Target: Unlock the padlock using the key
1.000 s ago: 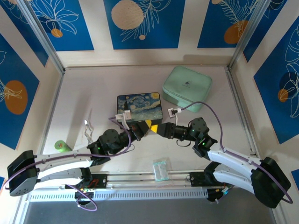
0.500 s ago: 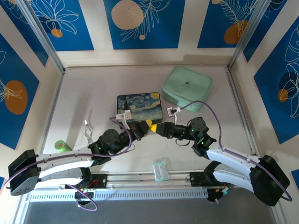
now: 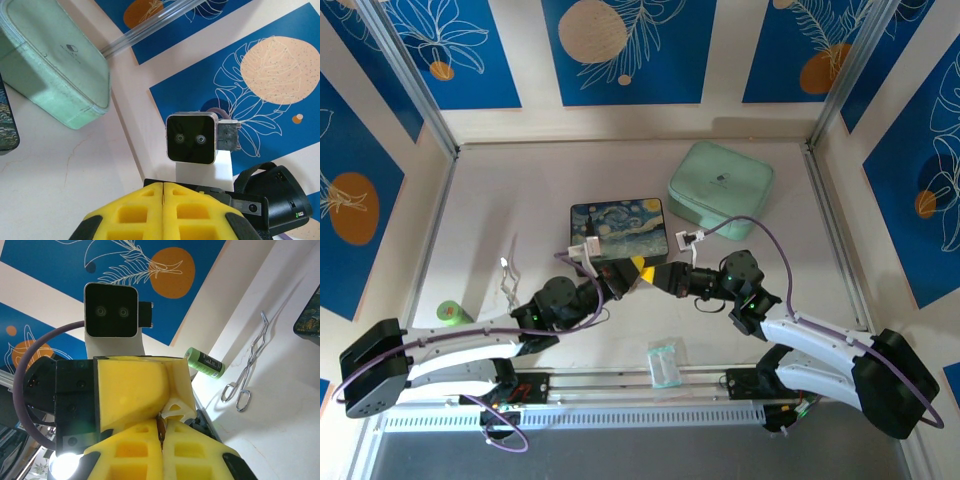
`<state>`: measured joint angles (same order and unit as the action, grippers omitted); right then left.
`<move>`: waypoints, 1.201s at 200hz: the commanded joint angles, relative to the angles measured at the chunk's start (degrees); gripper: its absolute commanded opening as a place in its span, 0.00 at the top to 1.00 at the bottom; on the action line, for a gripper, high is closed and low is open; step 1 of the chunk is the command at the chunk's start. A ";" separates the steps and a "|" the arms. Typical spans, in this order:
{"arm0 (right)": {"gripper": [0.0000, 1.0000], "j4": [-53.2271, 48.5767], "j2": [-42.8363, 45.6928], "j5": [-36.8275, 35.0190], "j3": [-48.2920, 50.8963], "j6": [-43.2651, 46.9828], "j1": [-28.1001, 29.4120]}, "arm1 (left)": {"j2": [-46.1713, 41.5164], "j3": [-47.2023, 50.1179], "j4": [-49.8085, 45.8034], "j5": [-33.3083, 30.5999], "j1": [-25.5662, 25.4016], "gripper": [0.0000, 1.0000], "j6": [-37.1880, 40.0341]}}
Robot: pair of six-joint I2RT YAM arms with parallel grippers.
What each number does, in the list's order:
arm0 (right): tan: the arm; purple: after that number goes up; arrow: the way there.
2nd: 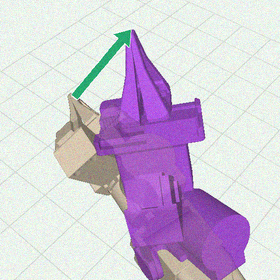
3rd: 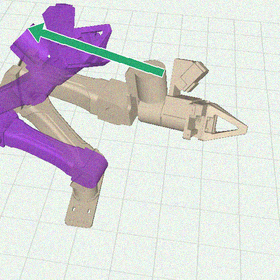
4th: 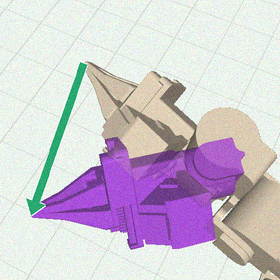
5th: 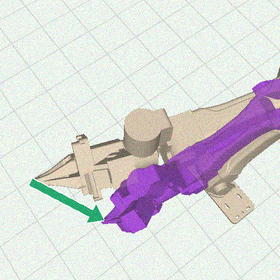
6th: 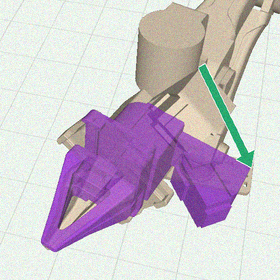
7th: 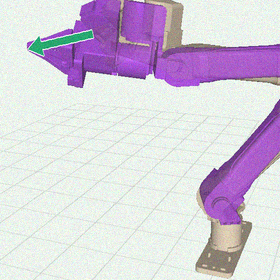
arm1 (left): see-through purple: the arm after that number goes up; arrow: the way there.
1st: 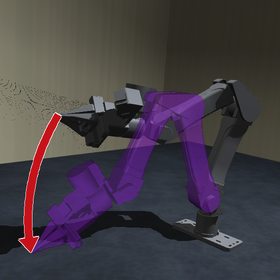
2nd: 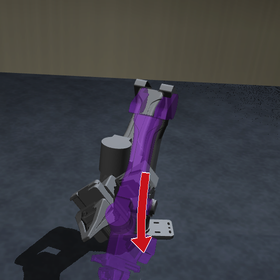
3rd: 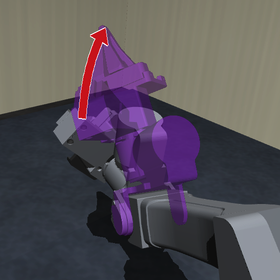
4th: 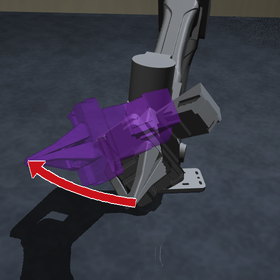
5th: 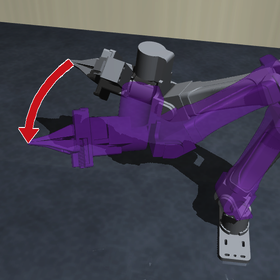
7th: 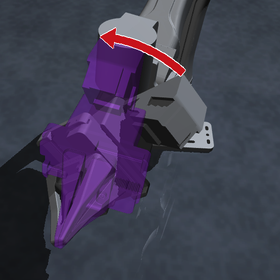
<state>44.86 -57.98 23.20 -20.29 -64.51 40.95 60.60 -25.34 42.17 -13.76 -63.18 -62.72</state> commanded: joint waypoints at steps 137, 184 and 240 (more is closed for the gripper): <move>1.00 -5.76 -1.18 4.71 -3.17 2.35 -0.09 | -6.71 2.01 -10.30 -3.68 0.40 0.50 -1.09; 1.00 -5.66 -3.54 4.66 -3.94 2.64 0.89 | -5.20 0.49 -10.34 -1.25 0.43 0.68 -0.47; 1.00 -7.09 -3.70 4.63 -4.18 3.01 0.84 | -4.53 1.43 -10.96 -2.23 0.45 0.84 -2.67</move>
<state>38.09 -61.73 27.05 -22.52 -62.98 41.58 55.59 -23.31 31.59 -15.68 -63.11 -64.20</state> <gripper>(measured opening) 0.058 0.166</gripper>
